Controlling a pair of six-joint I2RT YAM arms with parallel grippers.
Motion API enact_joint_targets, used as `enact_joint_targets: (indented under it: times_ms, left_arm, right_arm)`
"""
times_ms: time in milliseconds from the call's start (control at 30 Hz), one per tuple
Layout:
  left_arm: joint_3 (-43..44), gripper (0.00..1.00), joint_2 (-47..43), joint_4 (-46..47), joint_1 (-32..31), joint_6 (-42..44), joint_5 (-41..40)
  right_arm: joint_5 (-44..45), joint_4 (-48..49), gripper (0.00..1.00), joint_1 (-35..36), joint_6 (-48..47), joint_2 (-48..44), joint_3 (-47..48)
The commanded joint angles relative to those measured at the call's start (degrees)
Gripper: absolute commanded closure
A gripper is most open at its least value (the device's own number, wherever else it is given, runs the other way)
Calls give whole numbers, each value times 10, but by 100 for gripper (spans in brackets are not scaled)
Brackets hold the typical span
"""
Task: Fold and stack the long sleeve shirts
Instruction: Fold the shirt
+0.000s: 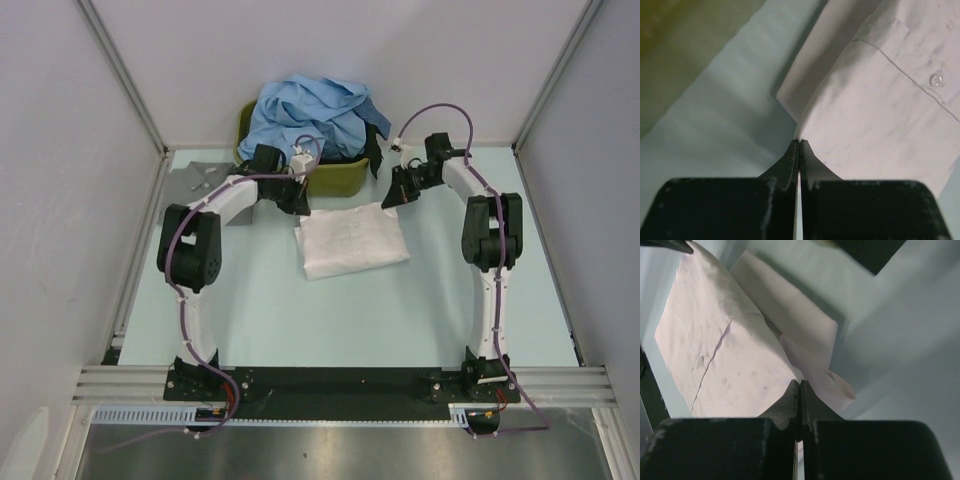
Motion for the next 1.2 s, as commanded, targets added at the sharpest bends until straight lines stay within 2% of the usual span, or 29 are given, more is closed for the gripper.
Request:
enact_joint_targets:
  times_ms: [0, 167, 333, 367, 400, 467, 500, 533, 633, 700, 733, 767, 867, 967, 1000, 1167]
  left_arm:
    - [29, 100, 15, 33, 7, -13, -40]
    - [37, 100, 40, 27, 8, -16, -61]
    - [47, 100, 56, 6, 9, -27, -76]
    - [45, 100, 54, 3, 9, -22, -77]
    - [43, 100, 53, -8, 9, -19, -76]
    - [31, 100, 44, -14, 10, -13, -75]
    - [25, 99, 39, -14, 12, -13, -65]
    - [17, 98, 29, -13, 14, -15, -62]
    - [10, 84, 16, -7, 25, -33, -39]
    - [4, 68, -2, 9, 39, -61, -30]
    - [-1, 62, -8, 13, 44, -69, -8]
    - [-4, 51, -18, 17, 47, -82, 3]
    - [-23, 42, -36, 32, 56, -98, 50]
    - [-64, 41, -61, 55, 67, -147, 89]
    - [-75, 41, -69, 61, 74, -162, 93]
    - [-191, 41, -98, 99, 89, -226, 114]
  right_arm:
    - [34, 116, 100, 3, 78, 19, 17]
    - [53, 143, 100, 14, 102, 43, 24]
    - [64, 148, 91, 25, 122, 51, 20]
    - [67, 147, 87, 25, 126, 48, 17]
    - [68, 143, 74, 23, 125, 46, 17]
    - [72, 126, 64, 17, 126, 31, 16]
    - [72, 121, 49, 5, 134, 24, 13]
    - [69, 107, 44, -2, 139, 18, 13]
    - [42, 84, 29, -42, 172, -13, -1]
    - [-4, 80, 23, -57, 183, -53, -33]
    - [-22, 78, 22, -81, 186, -68, -73]
    - [-40, 73, 21, -88, 184, -98, -98]
    - [-93, 58, 19, -107, 165, -140, -192]
    - [-109, 85, 20, -108, 183, -176, -283]
    - [-113, 119, 20, -107, 196, -181, -303]
    - [-139, 216, 17, -101, 261, -150, -365]
